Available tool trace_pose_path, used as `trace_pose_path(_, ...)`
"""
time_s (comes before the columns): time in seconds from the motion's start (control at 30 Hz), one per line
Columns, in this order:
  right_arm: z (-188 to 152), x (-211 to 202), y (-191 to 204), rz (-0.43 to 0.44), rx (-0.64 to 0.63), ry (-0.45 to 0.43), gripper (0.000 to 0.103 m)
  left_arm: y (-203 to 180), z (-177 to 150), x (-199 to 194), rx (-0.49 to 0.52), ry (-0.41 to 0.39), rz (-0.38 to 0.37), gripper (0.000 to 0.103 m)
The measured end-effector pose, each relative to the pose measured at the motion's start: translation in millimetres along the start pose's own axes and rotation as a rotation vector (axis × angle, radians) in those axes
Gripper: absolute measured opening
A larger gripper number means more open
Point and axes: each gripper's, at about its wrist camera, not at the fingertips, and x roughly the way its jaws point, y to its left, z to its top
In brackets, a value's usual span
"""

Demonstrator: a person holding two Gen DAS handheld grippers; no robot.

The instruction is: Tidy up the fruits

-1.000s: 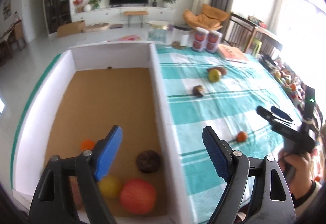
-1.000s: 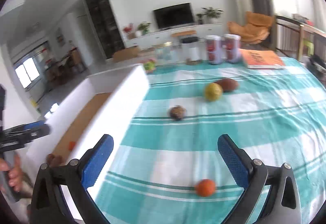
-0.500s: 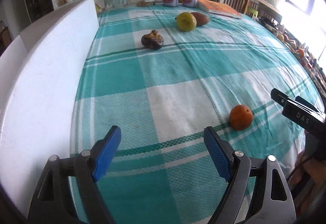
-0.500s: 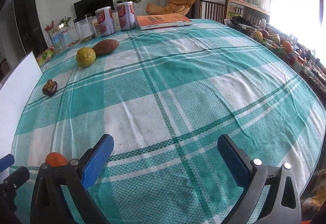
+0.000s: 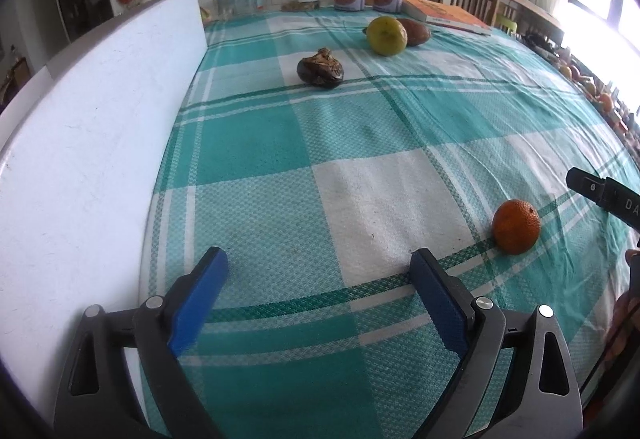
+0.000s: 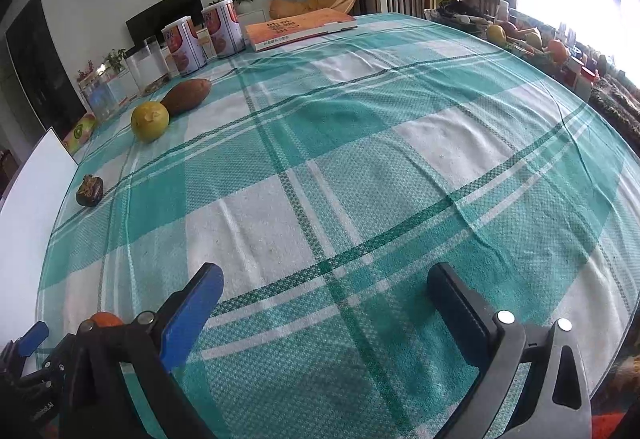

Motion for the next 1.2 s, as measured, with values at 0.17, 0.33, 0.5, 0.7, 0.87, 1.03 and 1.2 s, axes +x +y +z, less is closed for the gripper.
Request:
trace_pose_path(0.17,0,1,1,-0.003,-0.003,0.002,0.102,-1,-2,-15,-0.055,-0.036,-0.069,0.093)
trace_pose_path(0.33,0,1,0,0.005,0.008,-0.002,0.102,-46,9,-33,0.062,-0.088,-0.201,0.092)
trace_pose_path(0.5,0,0,-1,0.012,0.014,-0.005,0.102,-86,15,-17,0.171,-0.072,-0.192,0.086)
trace_pose_path(0.7,1,0,-2,0.016,0.018,-0.006,0.102,-85,13,-8,0.16,-0.011,-0.218,0.031)
trace_pose_path(0.87,1,0,-2,0.017,0.018,-0.006,0.102,-36,23,-18,0.053,-0.043,-0.134,0.031)
trace_pose_path(1.03,1,0,-2,0.017,0.018,-0.007,0.102,-3,24,-4,-0.037,-0.017,-0.09,0.031)
trace_pose_path(1.2,1,0,-2,0.016,0.017,-0.006,0.102,-2,18,3,-0.038,-0.02,-0.069,0.056)
